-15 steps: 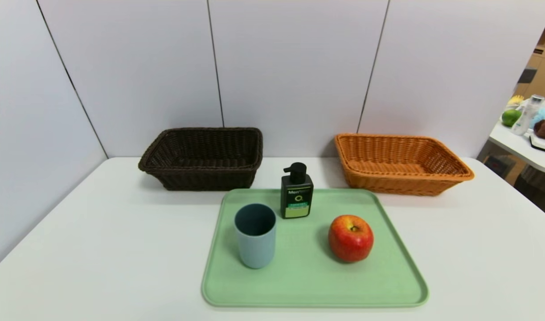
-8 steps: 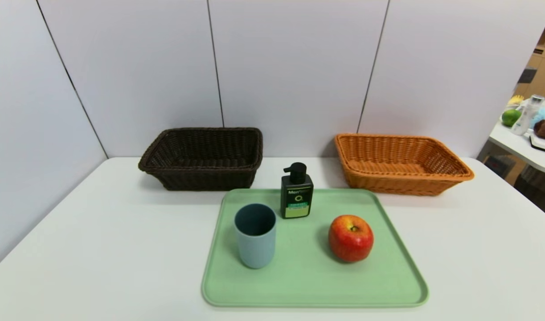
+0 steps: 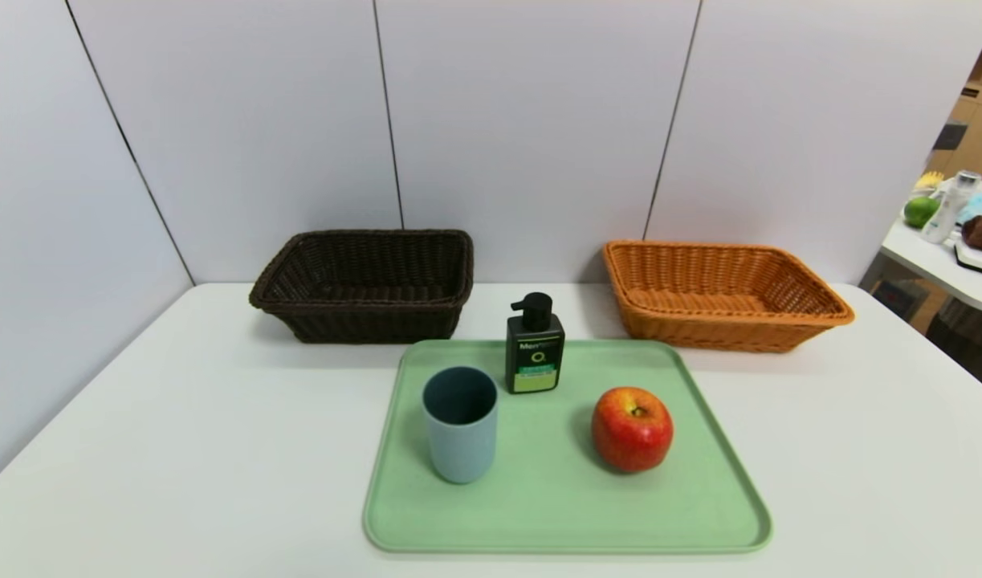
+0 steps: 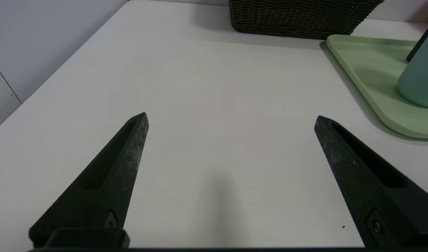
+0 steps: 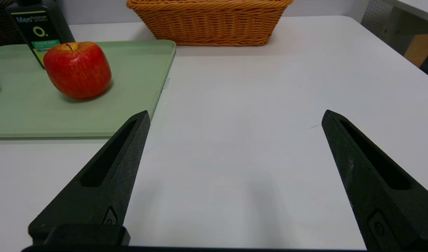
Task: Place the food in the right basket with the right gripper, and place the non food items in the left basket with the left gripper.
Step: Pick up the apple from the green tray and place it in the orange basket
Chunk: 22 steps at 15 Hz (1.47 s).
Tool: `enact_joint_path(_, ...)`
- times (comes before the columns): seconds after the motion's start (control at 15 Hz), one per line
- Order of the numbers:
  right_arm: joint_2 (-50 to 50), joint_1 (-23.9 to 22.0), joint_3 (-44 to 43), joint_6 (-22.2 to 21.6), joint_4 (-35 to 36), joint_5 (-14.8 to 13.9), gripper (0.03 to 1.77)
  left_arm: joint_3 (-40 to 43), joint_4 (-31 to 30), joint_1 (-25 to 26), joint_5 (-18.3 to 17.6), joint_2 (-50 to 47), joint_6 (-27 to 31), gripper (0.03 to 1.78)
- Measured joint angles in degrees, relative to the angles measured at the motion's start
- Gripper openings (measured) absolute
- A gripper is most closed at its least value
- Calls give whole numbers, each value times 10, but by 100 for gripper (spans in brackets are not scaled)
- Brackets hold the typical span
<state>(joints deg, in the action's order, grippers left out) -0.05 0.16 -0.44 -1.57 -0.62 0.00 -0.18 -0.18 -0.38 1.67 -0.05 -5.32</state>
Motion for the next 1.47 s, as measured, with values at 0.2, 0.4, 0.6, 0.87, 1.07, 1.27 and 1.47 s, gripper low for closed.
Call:
enact_joint_path(0.2, 0, 0, 0, 1, 0, 0, 170, 0, 0, 0, 0, 0, 0, 169)
enact_joint_path(0.4, 0, 0, 0, 3, 1, 0, 170, 0, 0, 0, 0, 0, 3, 169)
enact_joint_path(0.6, 0, 0, 1, 14, 1, 1, 170, 0, 0, 0, 1, 0, 14, 169)
enact_joint_path(0.87, 5, 0, -45, 16, -27, 7, 170, -34, 10, 0, -20, 9, 32, 169)
enact_joint_path(1.07, 53, -2, -118, 21, -58, 30, 170, -110, 6, 0, -35, 84, 33, 169)
enact_joint_path(1.27, 123, -5, -189, 44, -59, 35, 170, -196, -21, 1, -39, 193, 33, 169)
enact_joint_path(1.47, 212, -6, -272, 52, -57, 35, 170, -280, -70, 1, -40, 316, 34, 169)
